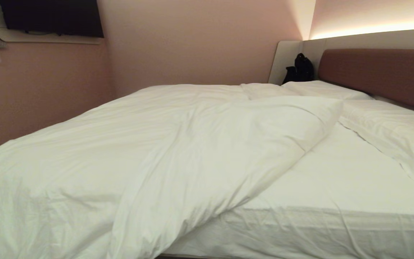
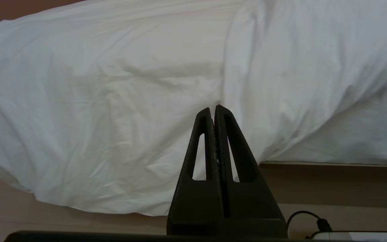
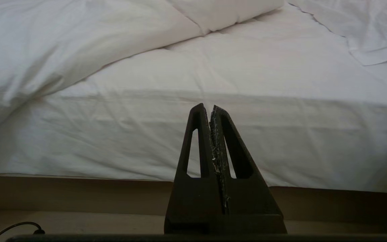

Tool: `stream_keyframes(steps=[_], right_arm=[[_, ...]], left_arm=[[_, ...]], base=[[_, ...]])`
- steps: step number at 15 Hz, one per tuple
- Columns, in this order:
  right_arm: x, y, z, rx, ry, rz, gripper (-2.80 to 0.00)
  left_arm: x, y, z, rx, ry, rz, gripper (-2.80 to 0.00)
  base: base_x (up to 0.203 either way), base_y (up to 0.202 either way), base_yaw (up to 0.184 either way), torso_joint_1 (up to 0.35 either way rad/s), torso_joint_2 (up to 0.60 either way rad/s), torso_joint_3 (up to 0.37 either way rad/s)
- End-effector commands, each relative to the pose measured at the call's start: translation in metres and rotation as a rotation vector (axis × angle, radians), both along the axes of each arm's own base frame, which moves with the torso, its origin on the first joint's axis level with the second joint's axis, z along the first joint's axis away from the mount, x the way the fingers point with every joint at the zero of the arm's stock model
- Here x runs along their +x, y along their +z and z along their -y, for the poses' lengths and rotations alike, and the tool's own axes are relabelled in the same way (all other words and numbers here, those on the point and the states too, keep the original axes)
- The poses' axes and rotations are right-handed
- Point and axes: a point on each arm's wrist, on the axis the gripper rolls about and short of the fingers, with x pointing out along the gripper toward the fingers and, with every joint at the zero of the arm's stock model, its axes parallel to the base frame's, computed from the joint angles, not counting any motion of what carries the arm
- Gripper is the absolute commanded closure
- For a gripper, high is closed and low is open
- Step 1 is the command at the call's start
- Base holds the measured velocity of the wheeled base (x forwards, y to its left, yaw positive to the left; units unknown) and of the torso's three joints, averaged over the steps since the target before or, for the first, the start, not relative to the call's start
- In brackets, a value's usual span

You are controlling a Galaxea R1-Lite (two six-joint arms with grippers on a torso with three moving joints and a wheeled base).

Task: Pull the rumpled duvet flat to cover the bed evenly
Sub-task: Hold the folded corner of the quilt

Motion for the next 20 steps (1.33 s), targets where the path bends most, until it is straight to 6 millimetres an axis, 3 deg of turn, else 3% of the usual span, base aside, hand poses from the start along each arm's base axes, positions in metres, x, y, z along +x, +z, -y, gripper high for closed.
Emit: stream_keyframes(steps=[1, 11, 20], right_arm=[[-0.0001, 0.0003, 0.0, 0.001, 0.0, 0.001, 0.0], [0.0, -0.0001, 0.0, 0.0, 0.0, 0.0, 0.0], [0.0, 0.0, 0.0, 0.001, 0.0, 0.0, 0.0]], left_arm=[[0.0, -0.0001, 0.0, 0.0, 0.001, 0.0, 0.0], [0.0, -0.0001, 0.0, 0.0, 0.0, 0.0, 0.0], [0.0, -0.0001, 0.0, 0.0, -0.001, 0.0, 0.0]], base=[[0.0, -0.19, 0.001, 0.001, 0.0, -0.001], [0.0, -0.187, 0.0, 0.002, 0.0, 0.003], [0.0, -0.009, 0.0, 0.001, 0.0, 0.0]])
